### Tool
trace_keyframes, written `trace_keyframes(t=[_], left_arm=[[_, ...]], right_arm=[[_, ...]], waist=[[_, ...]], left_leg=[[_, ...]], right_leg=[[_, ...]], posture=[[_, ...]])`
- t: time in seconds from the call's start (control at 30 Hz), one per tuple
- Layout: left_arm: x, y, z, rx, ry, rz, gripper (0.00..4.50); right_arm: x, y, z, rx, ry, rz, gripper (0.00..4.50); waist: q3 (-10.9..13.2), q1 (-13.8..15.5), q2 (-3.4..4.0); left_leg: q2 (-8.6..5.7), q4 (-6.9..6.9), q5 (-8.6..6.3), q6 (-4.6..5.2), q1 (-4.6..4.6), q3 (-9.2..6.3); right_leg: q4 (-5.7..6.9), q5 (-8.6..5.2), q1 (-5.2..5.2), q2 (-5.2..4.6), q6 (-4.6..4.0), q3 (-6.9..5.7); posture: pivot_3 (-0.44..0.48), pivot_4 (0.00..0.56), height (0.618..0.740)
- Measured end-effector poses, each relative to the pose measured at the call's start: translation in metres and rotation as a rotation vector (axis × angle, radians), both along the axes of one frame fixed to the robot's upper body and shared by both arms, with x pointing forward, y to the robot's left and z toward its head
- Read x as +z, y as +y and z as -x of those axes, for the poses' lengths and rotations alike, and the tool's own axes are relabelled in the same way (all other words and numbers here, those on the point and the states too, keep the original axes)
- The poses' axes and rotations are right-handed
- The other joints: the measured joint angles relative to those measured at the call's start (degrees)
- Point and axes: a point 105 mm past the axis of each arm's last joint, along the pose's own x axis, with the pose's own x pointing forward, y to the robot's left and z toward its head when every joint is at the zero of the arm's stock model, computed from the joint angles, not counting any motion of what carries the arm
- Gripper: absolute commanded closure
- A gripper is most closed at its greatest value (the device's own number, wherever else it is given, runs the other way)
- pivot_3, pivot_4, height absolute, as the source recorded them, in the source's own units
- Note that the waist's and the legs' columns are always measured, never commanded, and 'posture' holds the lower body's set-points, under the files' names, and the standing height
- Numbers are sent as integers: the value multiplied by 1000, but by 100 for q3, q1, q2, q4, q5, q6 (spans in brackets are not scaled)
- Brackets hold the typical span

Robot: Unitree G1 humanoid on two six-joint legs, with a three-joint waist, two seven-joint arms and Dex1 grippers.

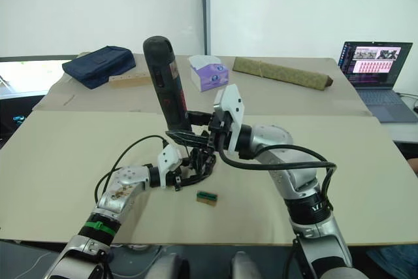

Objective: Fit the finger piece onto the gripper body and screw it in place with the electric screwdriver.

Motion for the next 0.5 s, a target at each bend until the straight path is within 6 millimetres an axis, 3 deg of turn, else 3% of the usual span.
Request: trace_keyframes(t=[0.5], left_arm=[[-1,0,1,6,12,-2,2208]], right_arm=[[-6,4,6,33,-69,22,2600]], waist=[[-62,-3,-4]], left_leg=[[4,-22,0,0,11,0]], right_leg=[[-31,5,6,1,-10,0]], posture=[[0,150,740]])
